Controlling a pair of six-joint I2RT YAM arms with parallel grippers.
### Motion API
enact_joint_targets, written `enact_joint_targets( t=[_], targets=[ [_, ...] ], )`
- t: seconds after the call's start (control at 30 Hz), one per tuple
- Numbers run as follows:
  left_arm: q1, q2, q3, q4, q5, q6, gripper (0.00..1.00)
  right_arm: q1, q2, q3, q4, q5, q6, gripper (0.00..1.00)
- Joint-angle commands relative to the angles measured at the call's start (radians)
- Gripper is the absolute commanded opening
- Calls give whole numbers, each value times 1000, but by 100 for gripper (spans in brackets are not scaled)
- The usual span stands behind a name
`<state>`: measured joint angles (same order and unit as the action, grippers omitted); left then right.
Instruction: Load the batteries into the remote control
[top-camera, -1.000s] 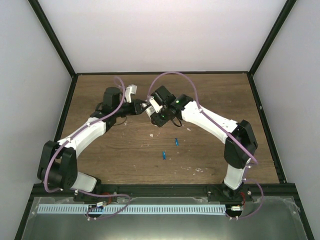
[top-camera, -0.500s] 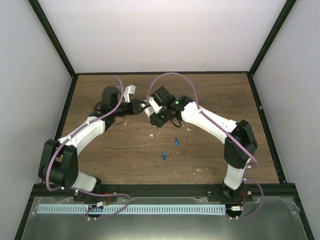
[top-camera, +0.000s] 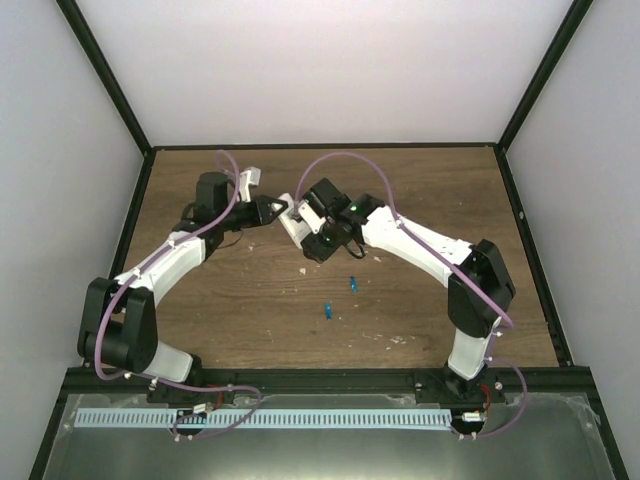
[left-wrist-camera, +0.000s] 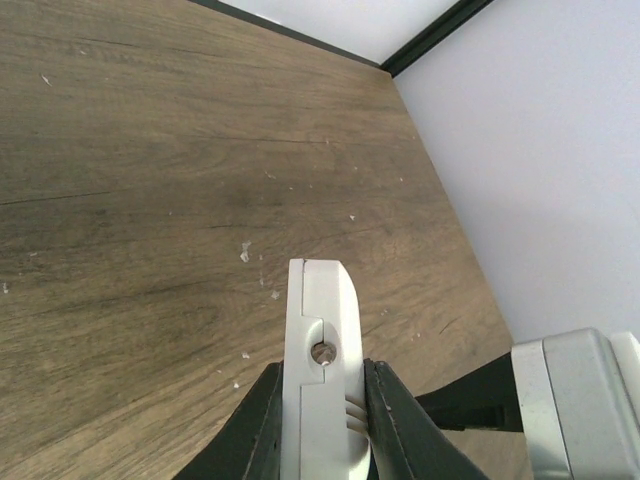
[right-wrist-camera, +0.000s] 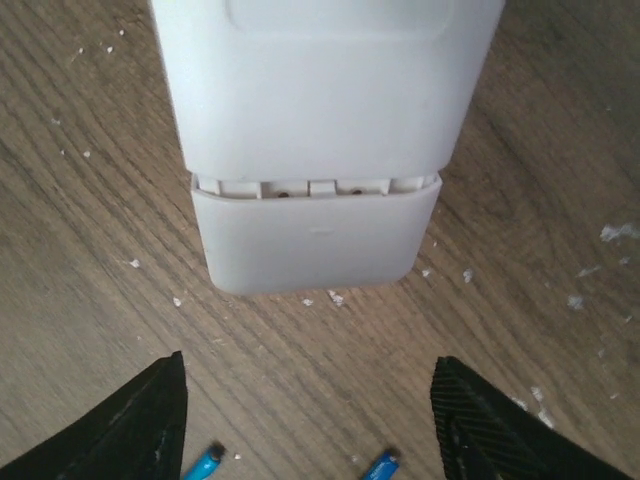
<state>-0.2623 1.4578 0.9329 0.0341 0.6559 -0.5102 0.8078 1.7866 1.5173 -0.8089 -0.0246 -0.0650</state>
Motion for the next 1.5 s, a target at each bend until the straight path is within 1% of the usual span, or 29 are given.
enact_joint_targets(
  t=[0.0, 0.1, 0.17, 0.27, 0.47, 0.63, 0.8, 0.97, 1.1, 1.3, 1.47],
  targets=[
    [3, 9, -6, 17, 9, 21, 0, 8, -26, -7, 27, 19, 9, 67],
    [2, 11, -12, 22, 24, 19, 0, 8, -54, -31, 83, 2, 16, 81],
    [2, 11, -11, 25, 42, 17, 0, 8, -56, -34, 103, -20, 16, 86],
    [2, 13, -10, 26, 83, 19, 0, 8, -32, -16, 101, -34, 15, 87],
    [2, 16, -11, 18, 144, 29, 0, 8, -5, -10, 132, -71, 21, 85],
    [3, 14, -11, -3, 155, 44, 0, 8, 12, -3, 120, -72, 30, 79],
    [2, 9, -8, -3, 164, 44, 0, 8, 14, -11, 118, -66, 32, 76],
    [2, 9, -11, -3, 166, 47, 0, 8, 14, -12, 110, -70, 36, 68],
    [2, 10, -12, -1, 165, 45, 0, 8, 7, -24, 110, -75, 40, 65],
    [2, 12, -10, 4, 170, 42, 0, 8, 11, -43, 121, -89, 43, 56],
    [4, 15, -6, 6, 173, 42, 0, 8, 15, -47, 128, -104, 46, 46]
  ],
)
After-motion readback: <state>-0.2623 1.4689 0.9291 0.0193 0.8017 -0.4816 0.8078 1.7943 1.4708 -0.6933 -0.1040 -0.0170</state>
